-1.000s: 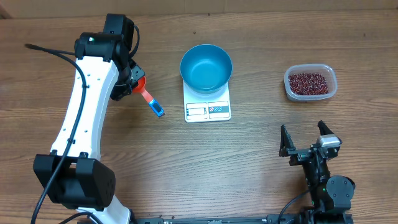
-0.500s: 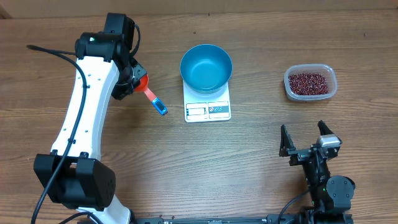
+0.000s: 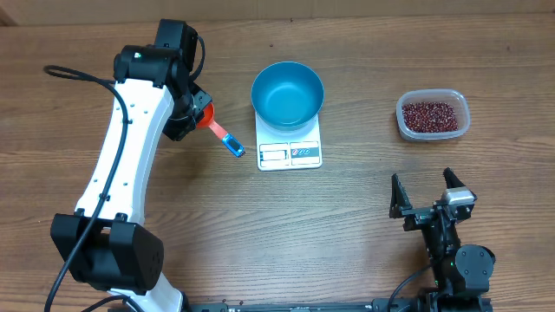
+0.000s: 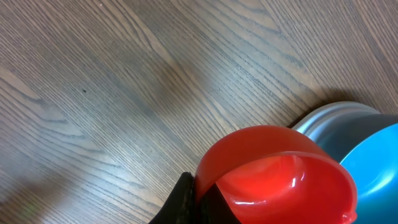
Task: Scoop item into bowl and weigh 150g on scale
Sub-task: 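Lift the red scoop with the left gripper toward the teal bowl, then carry the scoop over the scale beside the teal bowl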
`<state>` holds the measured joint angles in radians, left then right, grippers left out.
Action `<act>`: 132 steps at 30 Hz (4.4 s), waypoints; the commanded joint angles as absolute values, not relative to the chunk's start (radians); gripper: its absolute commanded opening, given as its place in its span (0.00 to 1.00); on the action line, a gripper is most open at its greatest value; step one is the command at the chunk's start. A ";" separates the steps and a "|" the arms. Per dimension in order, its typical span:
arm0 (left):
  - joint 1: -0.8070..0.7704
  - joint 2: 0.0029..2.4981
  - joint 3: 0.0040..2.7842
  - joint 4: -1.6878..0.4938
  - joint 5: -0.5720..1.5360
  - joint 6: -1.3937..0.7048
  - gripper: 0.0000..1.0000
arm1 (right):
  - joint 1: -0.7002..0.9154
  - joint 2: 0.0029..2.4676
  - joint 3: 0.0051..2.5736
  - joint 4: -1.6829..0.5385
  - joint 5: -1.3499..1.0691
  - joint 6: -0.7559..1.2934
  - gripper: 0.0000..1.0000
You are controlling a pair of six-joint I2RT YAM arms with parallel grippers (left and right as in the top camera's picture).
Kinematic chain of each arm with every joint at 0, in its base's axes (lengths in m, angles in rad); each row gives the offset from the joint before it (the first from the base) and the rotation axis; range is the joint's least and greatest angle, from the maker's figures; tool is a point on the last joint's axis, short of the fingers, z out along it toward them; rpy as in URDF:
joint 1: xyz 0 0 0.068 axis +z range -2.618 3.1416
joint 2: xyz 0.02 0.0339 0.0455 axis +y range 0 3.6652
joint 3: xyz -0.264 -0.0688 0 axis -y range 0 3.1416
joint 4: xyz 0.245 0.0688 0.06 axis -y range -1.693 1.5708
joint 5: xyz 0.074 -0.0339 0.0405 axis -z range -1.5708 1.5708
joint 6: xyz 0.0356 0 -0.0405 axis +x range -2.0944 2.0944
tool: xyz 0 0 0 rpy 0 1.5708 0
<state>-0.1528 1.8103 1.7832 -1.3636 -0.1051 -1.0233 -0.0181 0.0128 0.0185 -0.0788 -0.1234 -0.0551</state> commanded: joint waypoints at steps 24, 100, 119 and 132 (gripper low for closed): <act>-0.276 1.805 1.803 -1.357 -0.104 -1.155 0.04 | -0.012 0.003 0.008 -0.074 -0.116 -0.049 1.00; -0.453 1.806 1.803 -1.357 -0.033 -1.522 0.04 | -0.012 0.003 0.008 -0.074 -0.116 -0.049 1.00; -0.492 1.806 1.803 -1.365 0.004 -1.705 0.04 | -0.012 0.003 0.008 -0.074 -0.116 -0.049 1.00; -0.531 1.806 1.803 -1.365 0.001 -1.780 0.05 | -0.012 0.003 0.008 -0.074 -0.116 -0.049 1.00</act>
<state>-0.5232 1.8103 1.7832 -1.3621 0.0044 -1.7340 -0.0181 0.0128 0.0185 -0.0788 -0.1230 -0.0555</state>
